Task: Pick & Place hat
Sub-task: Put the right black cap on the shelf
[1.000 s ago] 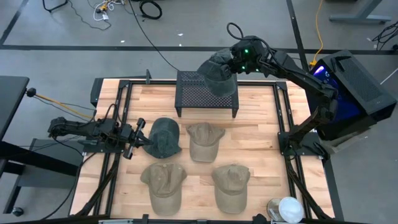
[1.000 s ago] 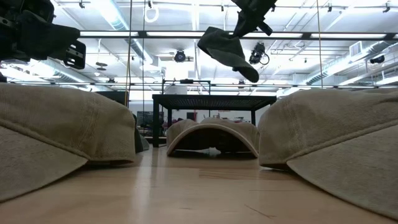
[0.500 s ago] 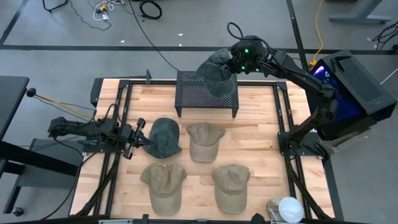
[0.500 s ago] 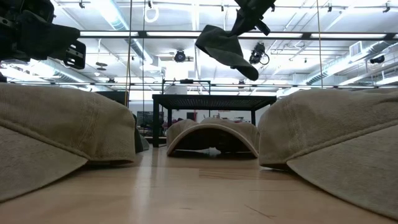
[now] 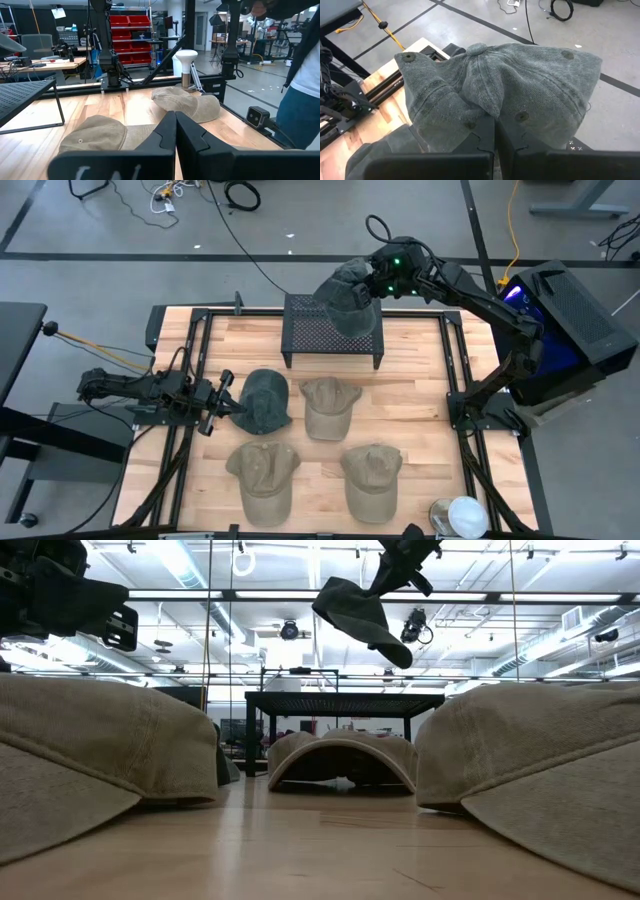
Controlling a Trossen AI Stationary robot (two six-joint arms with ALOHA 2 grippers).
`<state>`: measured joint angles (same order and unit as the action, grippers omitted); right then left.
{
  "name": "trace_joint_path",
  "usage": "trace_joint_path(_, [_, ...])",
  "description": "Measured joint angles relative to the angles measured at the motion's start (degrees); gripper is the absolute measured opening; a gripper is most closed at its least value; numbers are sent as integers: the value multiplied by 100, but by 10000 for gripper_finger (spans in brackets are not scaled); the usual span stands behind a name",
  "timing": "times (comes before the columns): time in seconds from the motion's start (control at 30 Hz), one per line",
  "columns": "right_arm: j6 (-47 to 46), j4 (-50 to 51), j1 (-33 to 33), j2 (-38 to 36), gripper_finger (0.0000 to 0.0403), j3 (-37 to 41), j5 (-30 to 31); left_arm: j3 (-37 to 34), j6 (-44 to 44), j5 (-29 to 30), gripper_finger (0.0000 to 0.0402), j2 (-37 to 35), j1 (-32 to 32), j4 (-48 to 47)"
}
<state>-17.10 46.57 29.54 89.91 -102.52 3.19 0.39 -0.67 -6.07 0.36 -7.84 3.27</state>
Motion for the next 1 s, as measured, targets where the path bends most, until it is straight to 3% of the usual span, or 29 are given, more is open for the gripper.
trace_joint_path(1.0, [-190,-12,-2,0,3,2,-121,2,0,0,3,-1,-1,0])
